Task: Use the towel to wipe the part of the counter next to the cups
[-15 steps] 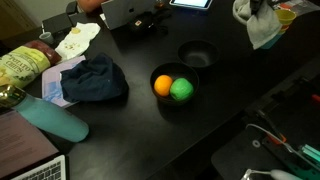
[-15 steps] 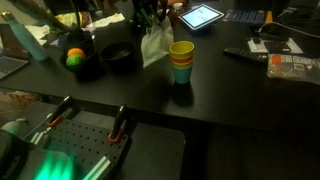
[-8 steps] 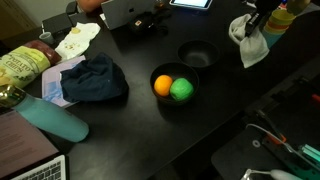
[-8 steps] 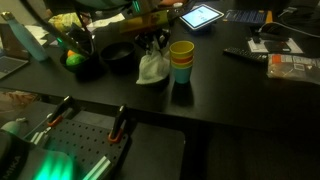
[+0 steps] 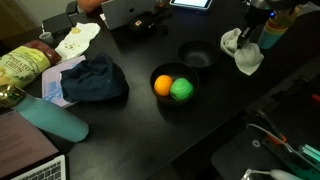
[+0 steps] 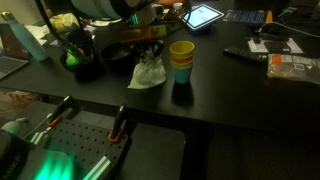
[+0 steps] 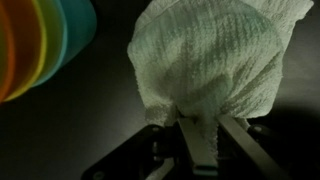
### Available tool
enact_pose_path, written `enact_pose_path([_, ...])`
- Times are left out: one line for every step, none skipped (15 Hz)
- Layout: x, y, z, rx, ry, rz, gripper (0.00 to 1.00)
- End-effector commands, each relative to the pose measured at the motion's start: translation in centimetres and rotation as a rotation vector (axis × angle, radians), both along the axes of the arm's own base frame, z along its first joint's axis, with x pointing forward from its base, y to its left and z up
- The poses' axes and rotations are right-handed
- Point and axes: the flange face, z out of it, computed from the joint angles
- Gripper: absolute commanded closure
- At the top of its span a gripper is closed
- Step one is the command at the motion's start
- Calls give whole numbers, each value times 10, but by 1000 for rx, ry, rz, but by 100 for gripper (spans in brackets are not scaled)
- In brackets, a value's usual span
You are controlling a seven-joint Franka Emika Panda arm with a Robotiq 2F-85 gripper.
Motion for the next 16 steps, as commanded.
enact_pose_path([10,1,-23,35,16,38,94])
enact_pose_path([10,1,-30,40,24,47,94])
enact_pose_path([13,-1,-36,37,27,54,94])
enact_pose_path([18,-2,-37,34,24,64,94])
enact_pose_path([26,-3,-34,30,17,70,95])
enact_pose_path([34,-3,-32,18,7,86,95])
enact_pose_path([43,-3,-32,16,2,96,95])
enact_pose_path([53,-3,-32,16,-6,99,95])
enact_pose_path([62,-2,-34,20,-8,104,94])
enact_pose_path([71,-1,-37,22,-10,107,94])
enact_pose_path([80,0,-42,20,-8,109,94])
enact_pose_path([89,2,-46,19,-8,114,94])
enact_pose_path([98,6,-50,21,-11,120,95])
enact_pose_path([107,9,-51,20,-18,128,95])
enact_pose_path([114,16,-50,23,-23,135,95])
enact_pose_path([118,21,-48,27,-28,149,95])
